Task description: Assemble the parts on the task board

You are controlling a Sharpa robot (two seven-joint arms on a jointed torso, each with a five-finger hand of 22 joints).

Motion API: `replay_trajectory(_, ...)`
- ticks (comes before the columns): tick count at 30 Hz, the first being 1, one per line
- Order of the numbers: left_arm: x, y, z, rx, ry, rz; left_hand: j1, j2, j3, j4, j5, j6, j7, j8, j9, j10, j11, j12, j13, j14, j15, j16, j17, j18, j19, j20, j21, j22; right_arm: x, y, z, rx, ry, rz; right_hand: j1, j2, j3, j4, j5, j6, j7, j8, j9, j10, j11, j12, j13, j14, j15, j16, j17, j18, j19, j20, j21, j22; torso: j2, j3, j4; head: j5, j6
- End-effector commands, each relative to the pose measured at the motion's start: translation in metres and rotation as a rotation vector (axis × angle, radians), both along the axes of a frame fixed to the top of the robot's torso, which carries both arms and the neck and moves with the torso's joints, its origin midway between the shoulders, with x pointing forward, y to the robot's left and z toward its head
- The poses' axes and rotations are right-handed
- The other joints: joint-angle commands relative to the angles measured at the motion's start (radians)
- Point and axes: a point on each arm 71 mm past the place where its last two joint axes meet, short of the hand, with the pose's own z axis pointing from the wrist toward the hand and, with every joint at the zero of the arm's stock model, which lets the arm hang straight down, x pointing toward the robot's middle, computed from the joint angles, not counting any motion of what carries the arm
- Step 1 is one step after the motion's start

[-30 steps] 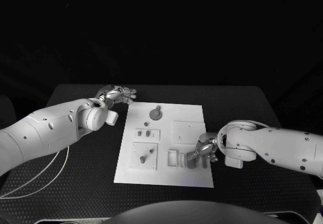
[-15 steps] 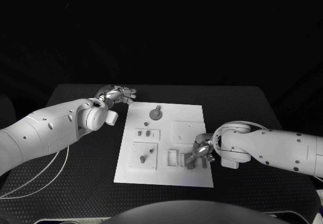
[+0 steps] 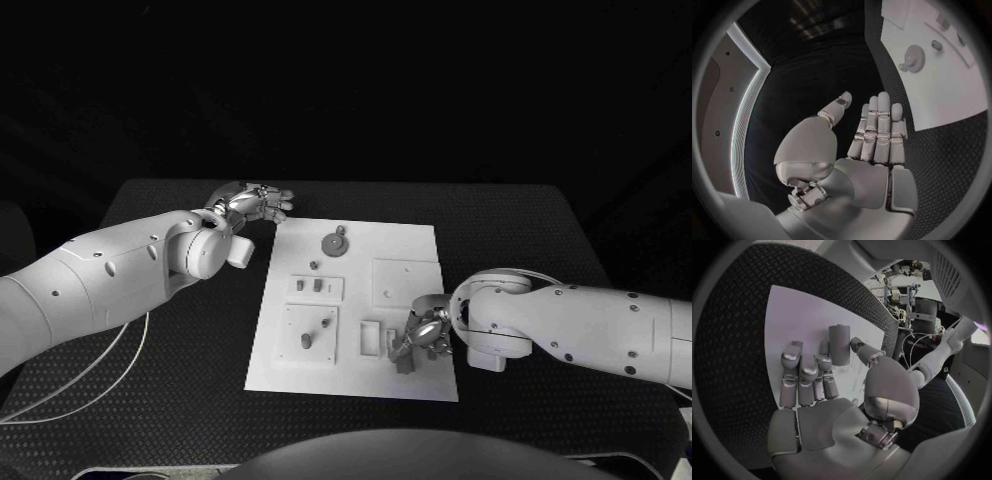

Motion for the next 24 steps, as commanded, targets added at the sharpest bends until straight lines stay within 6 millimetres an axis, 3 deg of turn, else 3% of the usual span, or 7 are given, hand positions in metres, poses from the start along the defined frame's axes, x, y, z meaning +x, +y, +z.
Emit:
replay_trajectory(1, 0.0, -0.003, 0.001, -0.013, 0.0, -0.015, -0.008, 0.001, -0.002, 0.005, -0.001, -0.005, 0.0, 0.006, -0.002, -0.006, 0.003, -0.005, -0.001, 0.0, 0.006, -0.005, 0.001, 0.01, 0.0, 0.007, -0.004, 0.001, -0.006, -0.001, -0.008, -0.011, 0.03, -0.004, -0.004, 0.004, 0.008, -0.002, -0.001, -0.007, 0.005, -0.005, 0.0, -0.003, -0.002, -0.006, -0.002, 0.003, 0.007, -0.003, -0.001, 0.059, 0.0, 0.007, 0.003, -0.002, 0.0, 0.0, -0.0004, 0.0, 0.0)
replay_trajectory(13, 0.0, -0.002, 0.001, -0.011, 0.001, -0.011, -0.008, 0.001, -0.002, 0.005, -0.001, -0.006, 0.0, 0.006, -0.002, -0.006, 0.003, -0.005, -0.001, 0.0, 0.006, -0.006, 0.002, 0.01, 0.0, 0.007, -0.005, 0.002, -0.006, -0.012, -0.007, -0.001, 0.037, -0.042, 0.035, 0.086, 0.066, -0.063, 0.0, 0.013, 0.001, -0.006, 0.0, 0.004, -0.005, -0.007, -0.005, 0.008, 0.006, -0.003, -0.004, 0.059, -0.001, 0.013, 0.008, -0.002, 0.0, 0.0001, -0.0004, 0.002, 0.002)
replay_trajectory(18, 0.0, -0.001, 0.001, -0.01, 0.002, -0.009, -0.008, 0.001, -0.002, 0.005, 0.0, -0.006, 0.0, 0.006, -0.002, -0.007, 0.003, -0.005, -0.001, 0.0, 0.006, -0.006, 0.002, 0.01, 0.0, 0.007, -0.005, 0.002, -0.001, -0.018, 0.004, 0.007, 0.028, -0.052, 0.026, 0.103, 0.084, -0.075, 0.0, 0.022, -0.001, -0.007, -0.001, 0.006, -0.006, -0.008, -0.007, 0.01, 0.005, -0.003, -0.005, 0.059, -0.002, 0.017, 0.01, -0.003, 0.0, -0.0003, -0.0014, 0.004, 0.002)
replay_trajectory(24, 0.0, -0.001, 0.0, -0.01, 0.004, -0.01, -0.008, 0.0, -0.002, 0.005, 0.0, -0.006, 0.0, 0.006, -0.002, -0.007, 0.003, -0.005, -0.001, 0.0, 0.006, -0.006, 0.003, 0.011, 0.0, 0.007, -0.005, 0.003, 0.006, -0.022, 0.022, 0.027, 0.011, -0.067, 0.011, 0.103, 0.09, -0.083, 0.0, 0.029, -0.002, -0.008, -0.002, 0.009, -0.007, -0.008, -0.008, 0.012, 0.005, -0.003, -0.006, 0.059, -0.001, 0.02, 0.012, -0.003, 0.0, 0.0002, -0.0015, 0.005, 0.004)
